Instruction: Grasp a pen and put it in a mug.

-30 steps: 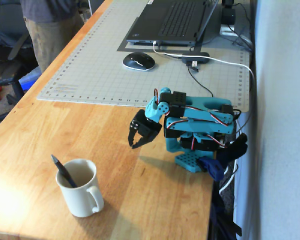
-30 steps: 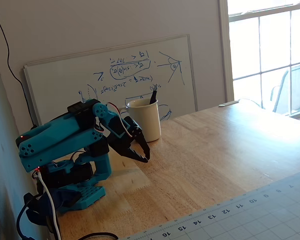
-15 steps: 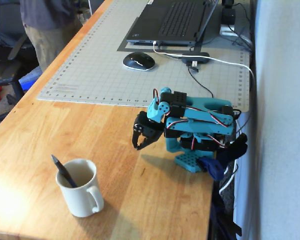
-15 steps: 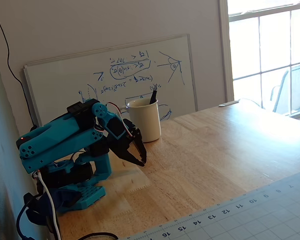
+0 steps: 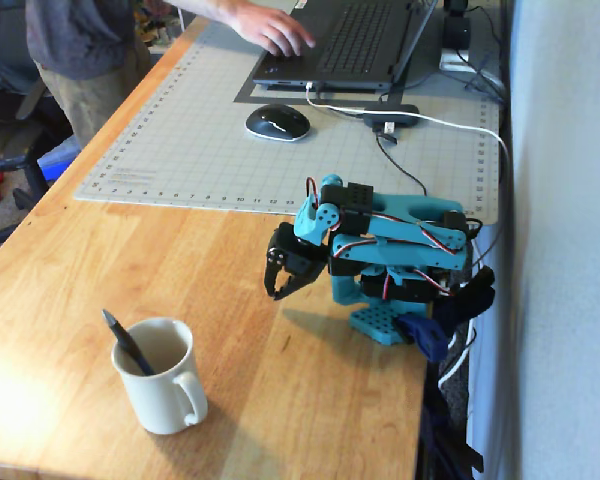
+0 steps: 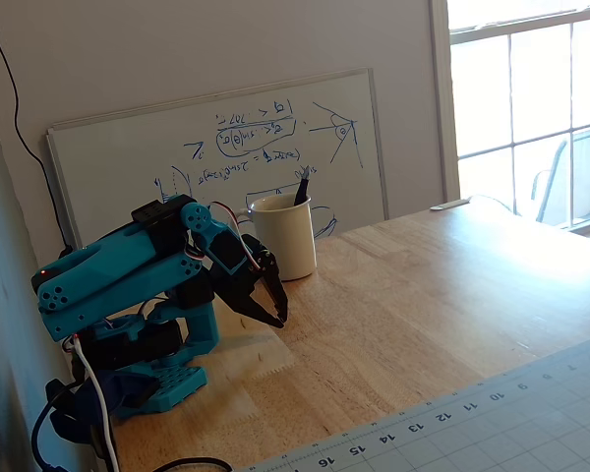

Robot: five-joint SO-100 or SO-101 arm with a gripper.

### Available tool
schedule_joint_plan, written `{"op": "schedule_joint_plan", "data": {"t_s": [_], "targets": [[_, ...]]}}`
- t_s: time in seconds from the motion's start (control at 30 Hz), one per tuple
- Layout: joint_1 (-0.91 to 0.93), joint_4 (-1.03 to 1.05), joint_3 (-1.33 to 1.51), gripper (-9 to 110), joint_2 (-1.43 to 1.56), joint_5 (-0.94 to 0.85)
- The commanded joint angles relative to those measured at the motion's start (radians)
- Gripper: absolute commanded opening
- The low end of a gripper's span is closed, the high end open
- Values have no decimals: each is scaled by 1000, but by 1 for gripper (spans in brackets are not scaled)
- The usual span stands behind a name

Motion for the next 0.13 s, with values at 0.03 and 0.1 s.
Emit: {"op": "schedule_joint_plan", "data": {"t_s": [0.03,0.1], "targets": [[-5,-3,-20,0,29,-6],[-5,-3,-20,0,29,-6]]}}
